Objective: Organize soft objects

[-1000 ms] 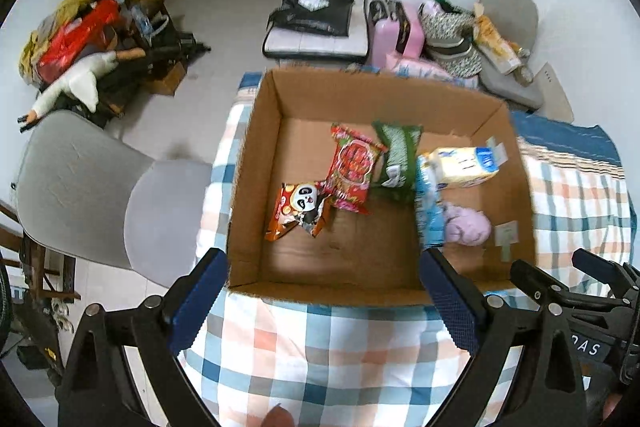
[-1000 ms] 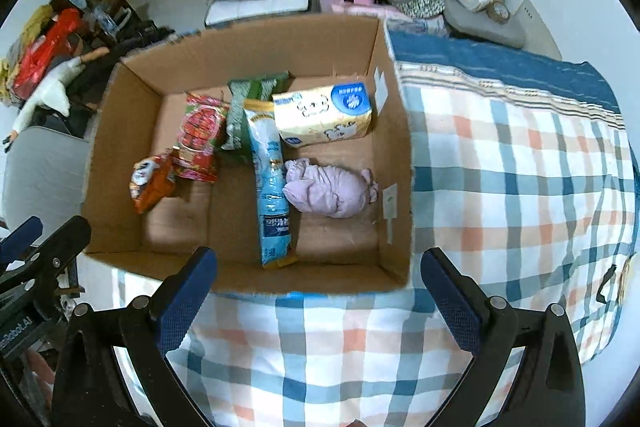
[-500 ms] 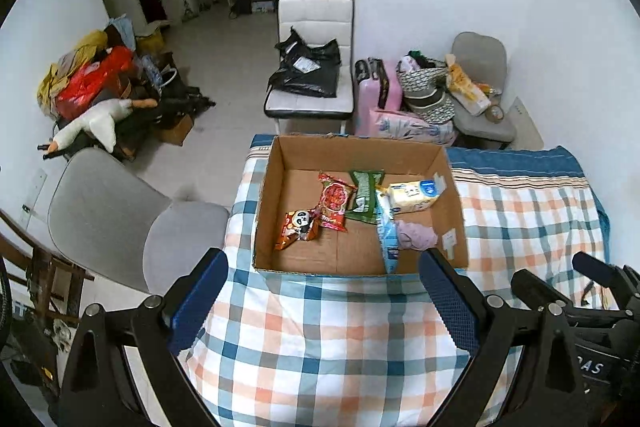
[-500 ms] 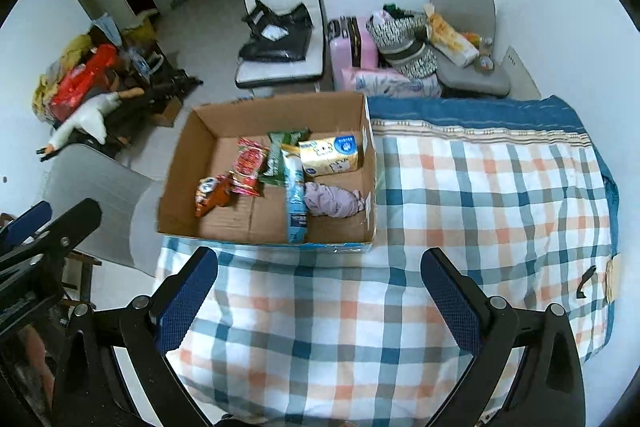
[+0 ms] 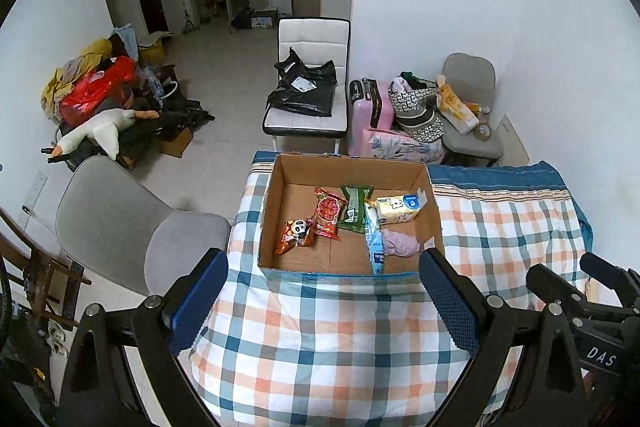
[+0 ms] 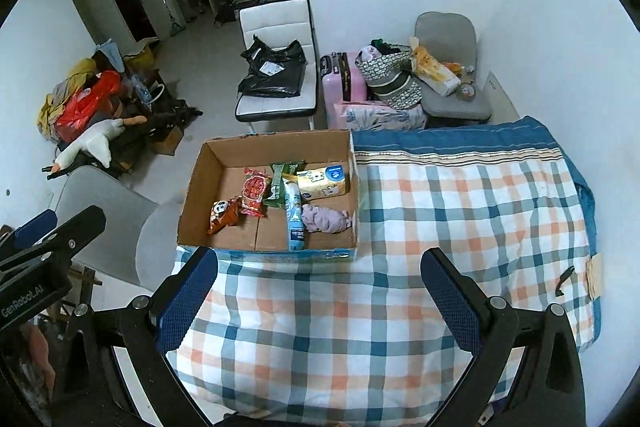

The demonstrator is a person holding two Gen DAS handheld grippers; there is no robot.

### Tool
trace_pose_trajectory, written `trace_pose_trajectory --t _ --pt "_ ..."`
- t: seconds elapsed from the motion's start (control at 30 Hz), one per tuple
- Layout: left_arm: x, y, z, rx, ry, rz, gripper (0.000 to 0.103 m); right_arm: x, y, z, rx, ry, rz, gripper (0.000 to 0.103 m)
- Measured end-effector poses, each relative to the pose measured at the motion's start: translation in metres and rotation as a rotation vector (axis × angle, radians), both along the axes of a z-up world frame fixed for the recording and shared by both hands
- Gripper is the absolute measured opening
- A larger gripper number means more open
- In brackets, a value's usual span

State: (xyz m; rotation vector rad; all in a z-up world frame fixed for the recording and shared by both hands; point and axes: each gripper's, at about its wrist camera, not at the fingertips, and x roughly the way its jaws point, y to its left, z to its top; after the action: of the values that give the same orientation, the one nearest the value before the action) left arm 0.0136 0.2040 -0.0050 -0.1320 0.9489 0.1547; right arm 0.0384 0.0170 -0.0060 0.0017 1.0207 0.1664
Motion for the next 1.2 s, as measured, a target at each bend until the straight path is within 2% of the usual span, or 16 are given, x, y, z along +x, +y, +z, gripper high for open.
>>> trace_pose_trajectory --t 0.33,0.8,1.2 --pt "-0.007 -0.007 0.003 0.006 -0.004 -0.010 0.098 -0.008 -0.011 0.005 -0.016 0.004 -0.038 0.103" --pt "-0.010 -0.007 -0.001 0.024 0.003 -0.010 0.098 -0.016 -0.010 0.021 -0.085 -0.042 -0.066 0.103" --pt "-0.009 -0.002 0.002 0.025 -0.002 -0.008 0.098 -0.017 -0.010 0.029 -0.107 -0.062 -0.084 0.103"
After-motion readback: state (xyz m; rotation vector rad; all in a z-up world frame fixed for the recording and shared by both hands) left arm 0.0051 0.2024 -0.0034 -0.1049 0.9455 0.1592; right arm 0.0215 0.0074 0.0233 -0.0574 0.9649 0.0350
